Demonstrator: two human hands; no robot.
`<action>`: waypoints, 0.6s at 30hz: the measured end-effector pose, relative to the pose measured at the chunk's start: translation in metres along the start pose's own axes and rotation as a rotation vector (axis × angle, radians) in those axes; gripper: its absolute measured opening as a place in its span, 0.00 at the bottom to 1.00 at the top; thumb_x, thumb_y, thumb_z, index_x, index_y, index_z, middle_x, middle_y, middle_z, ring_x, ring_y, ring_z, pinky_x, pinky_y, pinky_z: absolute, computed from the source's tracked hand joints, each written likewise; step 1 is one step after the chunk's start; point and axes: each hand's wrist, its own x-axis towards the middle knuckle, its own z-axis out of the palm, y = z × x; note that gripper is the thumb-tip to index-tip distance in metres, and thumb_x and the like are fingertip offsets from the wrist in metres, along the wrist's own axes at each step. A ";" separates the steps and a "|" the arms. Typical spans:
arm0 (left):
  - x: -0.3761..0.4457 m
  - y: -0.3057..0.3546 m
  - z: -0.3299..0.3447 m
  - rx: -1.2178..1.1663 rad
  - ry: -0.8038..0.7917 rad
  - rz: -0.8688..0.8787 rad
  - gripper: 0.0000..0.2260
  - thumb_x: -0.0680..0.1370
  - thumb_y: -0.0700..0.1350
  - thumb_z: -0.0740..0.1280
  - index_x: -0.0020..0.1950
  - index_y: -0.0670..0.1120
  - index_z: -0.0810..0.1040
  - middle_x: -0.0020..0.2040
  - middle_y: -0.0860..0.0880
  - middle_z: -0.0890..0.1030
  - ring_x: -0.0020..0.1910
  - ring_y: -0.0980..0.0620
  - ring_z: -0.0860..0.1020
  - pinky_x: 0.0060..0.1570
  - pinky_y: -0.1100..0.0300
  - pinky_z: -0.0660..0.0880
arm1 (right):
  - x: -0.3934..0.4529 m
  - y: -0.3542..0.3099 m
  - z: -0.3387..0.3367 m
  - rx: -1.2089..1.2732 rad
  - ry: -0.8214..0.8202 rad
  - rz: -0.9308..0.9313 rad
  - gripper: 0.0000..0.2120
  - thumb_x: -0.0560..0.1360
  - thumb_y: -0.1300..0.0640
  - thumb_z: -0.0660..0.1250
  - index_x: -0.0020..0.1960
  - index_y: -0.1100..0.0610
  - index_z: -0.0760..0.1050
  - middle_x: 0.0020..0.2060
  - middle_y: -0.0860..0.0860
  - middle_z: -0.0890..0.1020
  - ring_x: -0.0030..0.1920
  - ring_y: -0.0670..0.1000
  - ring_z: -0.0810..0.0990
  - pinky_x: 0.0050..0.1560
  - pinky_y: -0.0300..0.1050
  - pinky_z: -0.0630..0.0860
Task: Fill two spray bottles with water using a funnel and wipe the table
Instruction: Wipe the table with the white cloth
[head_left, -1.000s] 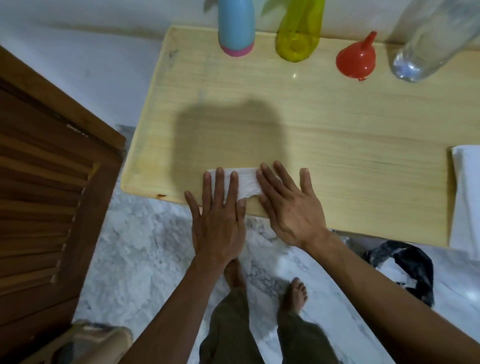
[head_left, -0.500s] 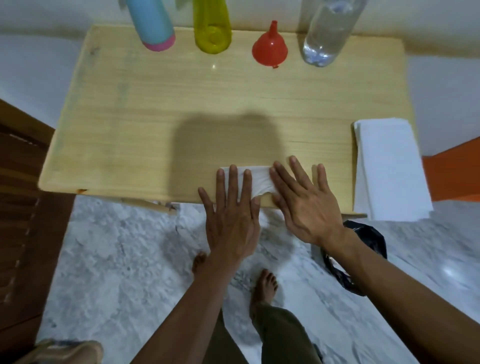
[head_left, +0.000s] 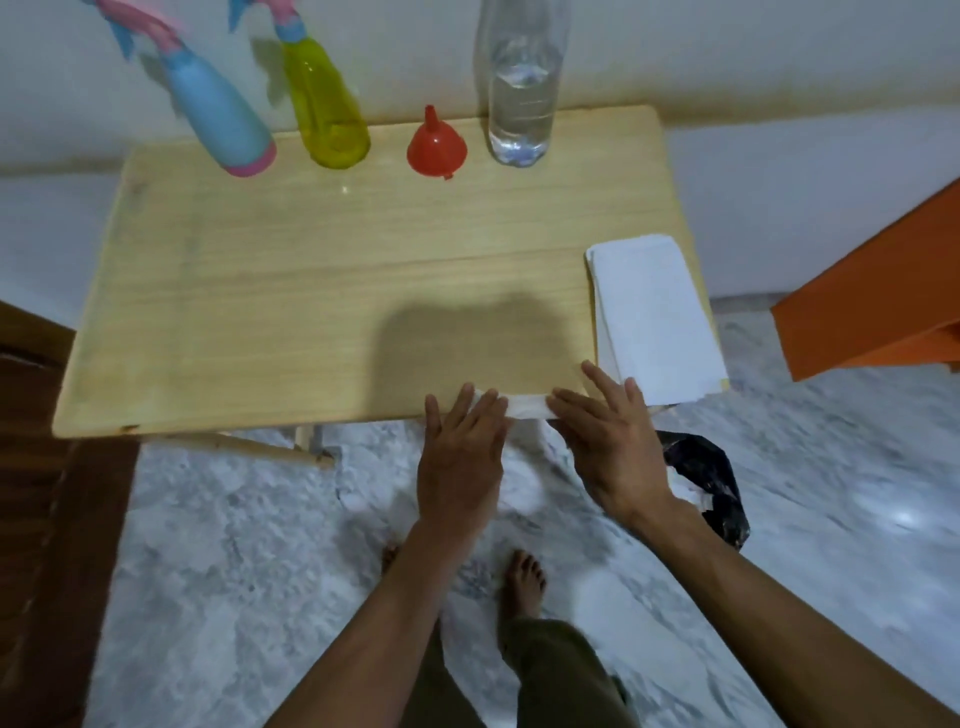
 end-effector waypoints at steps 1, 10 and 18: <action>-0.002 0.008 -0.009 -0.110 -0.011 -0.058 0.16 0.82 0.49 0.59 0.61 0.45 0.82 0.60 0.47 0.84 0.64 0.45 0.79 0.73 0.45 0.62 | -0.005 -0.006 -0.007 0.067 0.040 0.088 0.09 0.78 0.60 0.72 0.57 0.58 0.84 0.55 0.55 0.85 0.65 0.64 0.77 0.60 0.67 0.75; -0.005 0.086 -0.083 -0.587 -0.148 -0.090 0.05 0.76 0.46 0.73 0.49 0.47 0.88 0.42 0.49 0.87 0.41 0.57 0.81 0.44 0.55 0.77 | -0.036 -0.067 -0.095 0.272 0.429 0.664 0.07 0.76 0.62 0.72 0.53 0.56 0.86 0.38 0.47 0.77 0.38 0.41 0.70 0.44 0.24 0.64; -0.023 0.140 -0.079 -0.580 -0.478 0.190 0.10 0.75 0.48 0.70 0.48 0.45 0.88 0.44 0.51 0.87 0.44 0.53 0.83 0.45 0.59 0.75 | -0.108 -0.094 -0.147 0.327 0.620 1.089 0.05 0.77 0.61 0.72 0.51 0.56 0.87 0.40 0.47 0.84 0.39 0.39 0.77 0.42 0.21 0.66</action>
